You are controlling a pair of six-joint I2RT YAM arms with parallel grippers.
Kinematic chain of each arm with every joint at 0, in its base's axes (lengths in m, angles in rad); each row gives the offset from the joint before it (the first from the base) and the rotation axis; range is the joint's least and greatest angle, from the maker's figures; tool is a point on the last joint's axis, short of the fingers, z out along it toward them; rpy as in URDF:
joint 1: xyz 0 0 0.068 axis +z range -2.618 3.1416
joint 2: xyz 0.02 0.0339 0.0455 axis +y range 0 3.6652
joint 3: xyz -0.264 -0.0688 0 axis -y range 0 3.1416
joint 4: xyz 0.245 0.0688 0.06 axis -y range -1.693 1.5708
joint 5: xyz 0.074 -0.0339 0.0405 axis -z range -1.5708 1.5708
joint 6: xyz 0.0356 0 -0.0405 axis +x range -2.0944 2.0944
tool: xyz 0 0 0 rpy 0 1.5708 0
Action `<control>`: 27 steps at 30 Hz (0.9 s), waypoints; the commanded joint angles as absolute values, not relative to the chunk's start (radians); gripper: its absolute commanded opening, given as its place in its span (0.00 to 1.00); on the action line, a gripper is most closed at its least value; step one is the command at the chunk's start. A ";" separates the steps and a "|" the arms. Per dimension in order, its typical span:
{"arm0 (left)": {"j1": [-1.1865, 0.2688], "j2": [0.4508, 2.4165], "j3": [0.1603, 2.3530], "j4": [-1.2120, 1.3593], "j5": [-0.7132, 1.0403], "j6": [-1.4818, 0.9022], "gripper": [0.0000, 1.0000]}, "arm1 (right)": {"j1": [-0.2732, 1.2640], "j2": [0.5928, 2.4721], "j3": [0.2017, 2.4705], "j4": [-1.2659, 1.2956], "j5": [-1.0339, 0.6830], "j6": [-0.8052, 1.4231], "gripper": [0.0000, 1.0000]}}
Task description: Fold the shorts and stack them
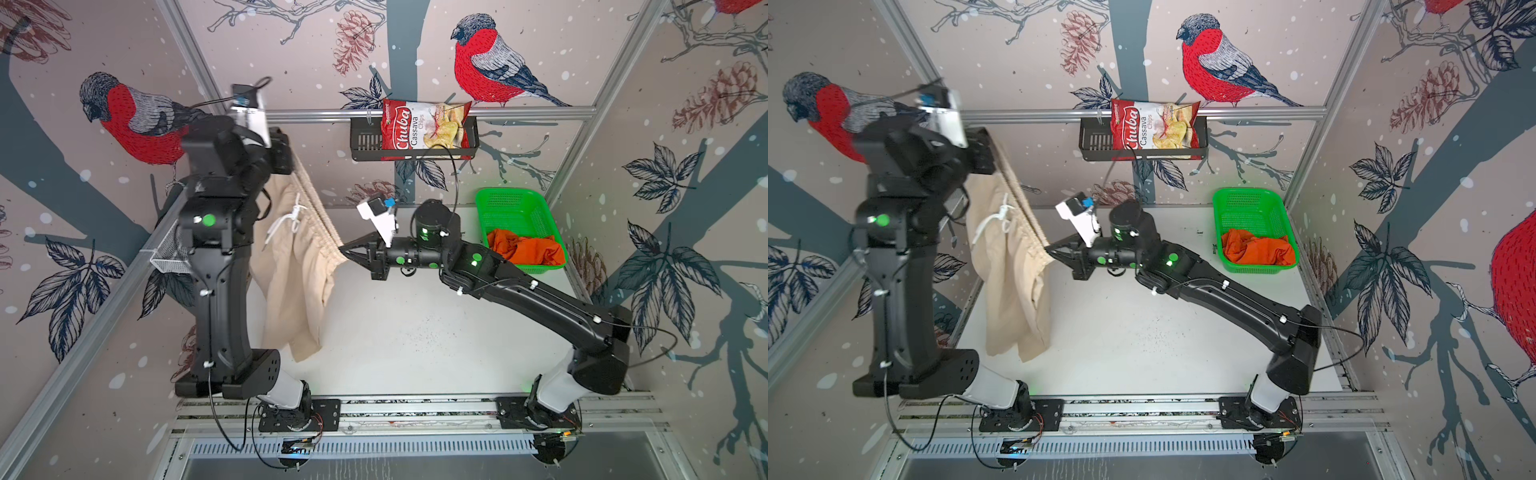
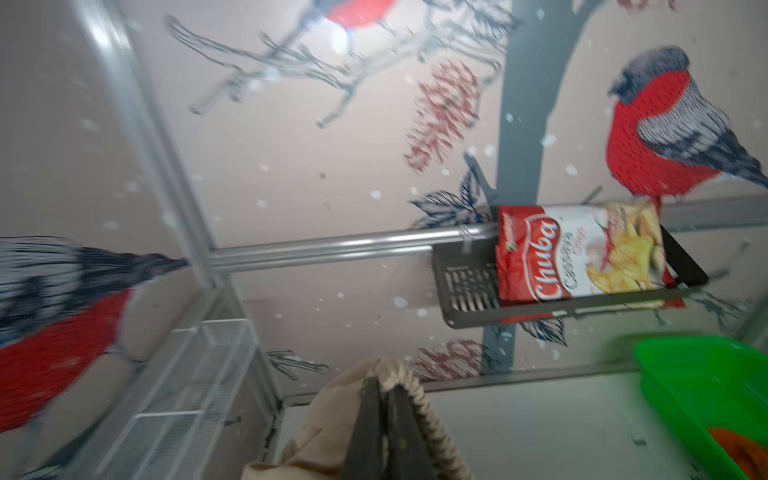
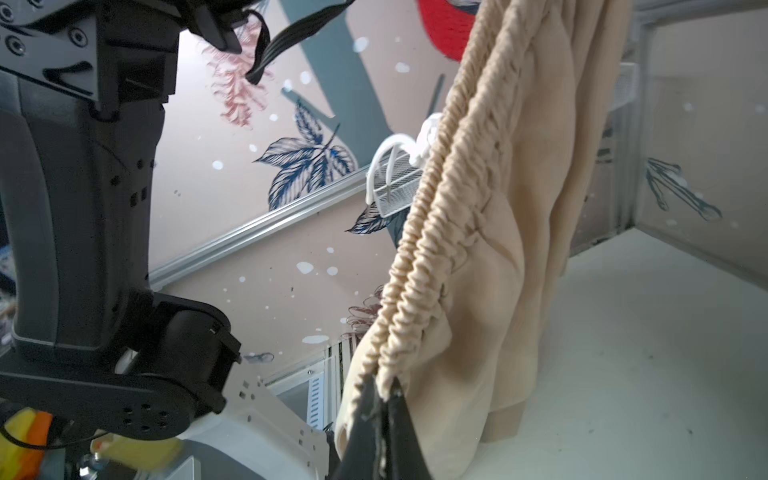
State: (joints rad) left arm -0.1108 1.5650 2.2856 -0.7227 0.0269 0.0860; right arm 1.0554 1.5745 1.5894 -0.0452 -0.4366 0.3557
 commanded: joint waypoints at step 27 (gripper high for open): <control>-0.626 2.385 2.344 -0.477 0.204 -0.038 0.56 | 0.609 1.258 0.679 -0.192 -0.141 0.829 0.54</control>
State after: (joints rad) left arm -0.6323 2.4207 2.3459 -0.4755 0.1646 -0.0048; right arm 0.6197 1.2724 0.6487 -0.1104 -0.2031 0.8650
